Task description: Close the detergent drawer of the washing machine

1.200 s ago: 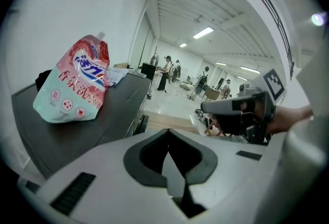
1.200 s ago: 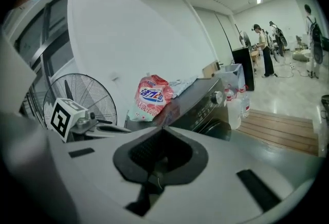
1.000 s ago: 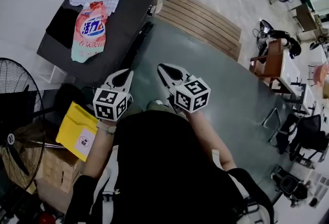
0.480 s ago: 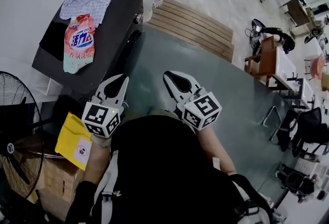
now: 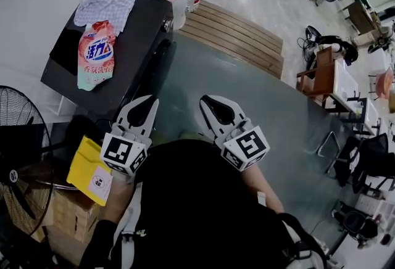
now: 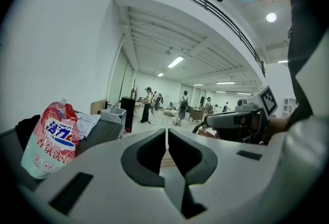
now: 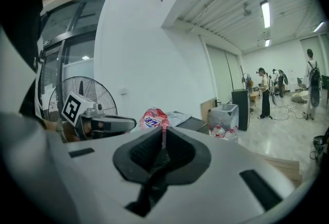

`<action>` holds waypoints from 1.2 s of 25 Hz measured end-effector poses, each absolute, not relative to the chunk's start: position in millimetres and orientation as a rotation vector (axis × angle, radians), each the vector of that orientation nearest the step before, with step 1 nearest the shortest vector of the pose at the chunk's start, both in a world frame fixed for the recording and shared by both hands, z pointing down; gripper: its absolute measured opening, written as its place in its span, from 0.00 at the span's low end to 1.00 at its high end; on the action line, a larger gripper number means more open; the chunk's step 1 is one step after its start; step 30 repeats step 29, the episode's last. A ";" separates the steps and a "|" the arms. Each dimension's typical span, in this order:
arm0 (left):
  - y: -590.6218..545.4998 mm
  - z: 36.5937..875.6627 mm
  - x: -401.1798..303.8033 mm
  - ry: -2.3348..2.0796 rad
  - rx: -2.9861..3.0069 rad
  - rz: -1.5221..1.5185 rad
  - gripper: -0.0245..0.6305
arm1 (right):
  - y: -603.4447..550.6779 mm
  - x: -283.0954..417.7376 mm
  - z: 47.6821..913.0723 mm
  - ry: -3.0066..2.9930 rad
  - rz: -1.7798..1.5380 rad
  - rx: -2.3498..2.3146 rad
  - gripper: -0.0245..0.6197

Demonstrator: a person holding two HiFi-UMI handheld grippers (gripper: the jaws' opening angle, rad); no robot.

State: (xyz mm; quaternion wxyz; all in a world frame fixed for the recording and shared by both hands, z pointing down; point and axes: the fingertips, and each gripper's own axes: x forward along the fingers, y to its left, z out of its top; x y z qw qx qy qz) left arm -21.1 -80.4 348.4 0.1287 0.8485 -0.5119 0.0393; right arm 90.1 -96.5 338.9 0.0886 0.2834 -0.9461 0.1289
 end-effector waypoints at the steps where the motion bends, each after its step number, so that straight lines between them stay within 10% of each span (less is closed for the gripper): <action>1: -80.1 348.5 -20.9 -1.490 2.466 0.116 0.05 | -95.3 89.0 340.1 -2.814 0.387 0.838 0.07; 30: -68.5 356.9 -71.5 -1.489 2.405 0.090 0.05 | -86.5 42.9 357.5 -2.790 0.514 0.826 0.07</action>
